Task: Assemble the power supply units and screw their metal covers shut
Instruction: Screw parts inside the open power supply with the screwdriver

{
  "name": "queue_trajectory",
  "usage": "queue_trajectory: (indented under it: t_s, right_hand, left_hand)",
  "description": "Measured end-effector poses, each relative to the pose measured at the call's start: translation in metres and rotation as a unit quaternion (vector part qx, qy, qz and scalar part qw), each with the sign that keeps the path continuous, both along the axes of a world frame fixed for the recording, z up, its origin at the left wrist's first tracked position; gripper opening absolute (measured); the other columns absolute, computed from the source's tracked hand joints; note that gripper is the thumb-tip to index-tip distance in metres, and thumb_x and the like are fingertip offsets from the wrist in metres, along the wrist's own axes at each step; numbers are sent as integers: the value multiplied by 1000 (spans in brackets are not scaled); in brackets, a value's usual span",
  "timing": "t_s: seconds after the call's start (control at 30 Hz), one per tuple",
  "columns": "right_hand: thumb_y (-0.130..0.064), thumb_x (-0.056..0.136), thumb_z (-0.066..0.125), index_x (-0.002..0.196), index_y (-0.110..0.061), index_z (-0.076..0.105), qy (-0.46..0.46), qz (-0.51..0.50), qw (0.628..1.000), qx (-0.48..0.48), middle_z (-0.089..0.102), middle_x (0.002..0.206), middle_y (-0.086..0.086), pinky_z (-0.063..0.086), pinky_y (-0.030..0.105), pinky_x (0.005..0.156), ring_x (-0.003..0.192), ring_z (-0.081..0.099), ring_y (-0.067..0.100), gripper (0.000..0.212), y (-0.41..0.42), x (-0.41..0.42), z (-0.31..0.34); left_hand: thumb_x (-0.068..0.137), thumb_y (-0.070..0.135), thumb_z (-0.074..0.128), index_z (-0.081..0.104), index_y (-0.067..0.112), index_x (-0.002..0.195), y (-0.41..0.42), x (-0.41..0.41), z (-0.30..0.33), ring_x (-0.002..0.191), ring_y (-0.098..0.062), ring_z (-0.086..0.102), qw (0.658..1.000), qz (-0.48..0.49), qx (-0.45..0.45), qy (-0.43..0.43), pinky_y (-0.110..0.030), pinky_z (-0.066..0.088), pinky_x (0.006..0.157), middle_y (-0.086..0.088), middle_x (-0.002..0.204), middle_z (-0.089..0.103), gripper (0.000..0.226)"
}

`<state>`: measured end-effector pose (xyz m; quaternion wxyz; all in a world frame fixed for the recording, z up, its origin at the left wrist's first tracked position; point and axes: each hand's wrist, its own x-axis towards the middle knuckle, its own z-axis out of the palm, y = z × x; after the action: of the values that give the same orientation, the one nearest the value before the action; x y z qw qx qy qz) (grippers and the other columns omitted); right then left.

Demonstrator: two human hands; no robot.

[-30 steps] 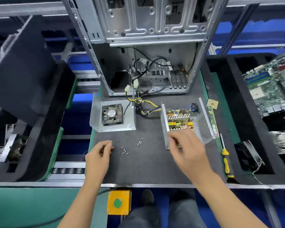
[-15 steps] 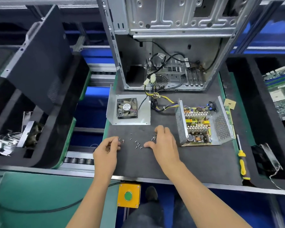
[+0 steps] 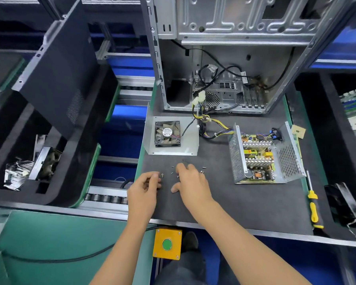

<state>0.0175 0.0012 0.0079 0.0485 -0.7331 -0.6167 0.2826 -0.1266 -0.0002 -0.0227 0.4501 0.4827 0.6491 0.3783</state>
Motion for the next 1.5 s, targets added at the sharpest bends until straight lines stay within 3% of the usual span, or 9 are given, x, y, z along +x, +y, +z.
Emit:
queue_trajectory:
  t_s: [0.3,0.5,0.67,0.83,0.97,1.07,1.2,1.37,1.5]
  right_hand:
    - [1,93,57,113,-7,60,-28,-5,998,-52,59,117,16,49,39,81,109,60,40,22,18,0,10]
    - [-1,93,57,115,-5,60,-36,-15,996,-78,53,118,17,45,37,74,108,58,42,23,23,5,14]
    - [3,89,57,111,-1,58,-57,11,996,-67,56,114,18,42,38,70,109,59,43,22,21,2,16]
    - [8,89,57,117,-3,60,-109,57,992,-29,58,118,17,51,38,83,112,60,38,30,13,-6,10]
    - [1,91,57,115,-4,59,-74,46,996,-20,58,117,17,49,38,80,111,58,38,25,12,0,9]
    - [-8,84,59,101,-13,64,38,-38,998,-25,61,108,15,48,33,76,102,59,36,19,10,11,12]
    - [-12,78,65,84,-24,69,175,-66,981,45,68,81,0,55,33,75,80,64,20,14,-4,28,19]
    - [-7,91,55,117,-27,68,8,122,989,88,63,99,2,52,38,79,97,57,24,36,-28,54,18]
    - [-4,91,55,118,-20,69,50,89,986,129,66,104,3,50,39,84,99,60,24,34,-48,73,26]
  left_hand:
    - [99,21,59,71,30,94,0,-4,1,77,-5,67,1000,-22,-11,2,-18,53,72,11,85,72,17]
    - [99,23,59,71,31,94,0,-5,4,80,-8,68,999,-39,-19,7,-28,55,77,11,84,72,15]
    - [99,20,58,73,27,96,-2,-5,4,79,-8,69,999,-40,-29,-3,-23,55,75,8,86,74,17]
    - [100,18,58,73,20,99,-4,2,5,79,-13,70,998,-40,-44,-37,-24,56,74,3,86,75,15]
    - [102,17,54,72,14,99,-4,15,9,81,-20,72,992,-6,-76,-105,-30,59,76,-7,89,75,19]
    - [105,29,49,69,6,106,-6,27,16,92,-22,74,970,-1,-148,-194,-28,60,77,-12,96,76,31]
    - [106,40,38,63,-2,111,-2,47,31,99,-27,73,892,-10,-264,-367,-33,61,74,-19,102,75,49]
    - [105,22,48,67,-3,89,-2,72,36,77,-27,74,847,21,-325,-420,-36,60,64,-17,80,73,35]
    - [99,1,50,76,-6,83,-6,88,34,79,-26,74,842,-6,-334,-423,-33,60,65,-21,88,73,31]
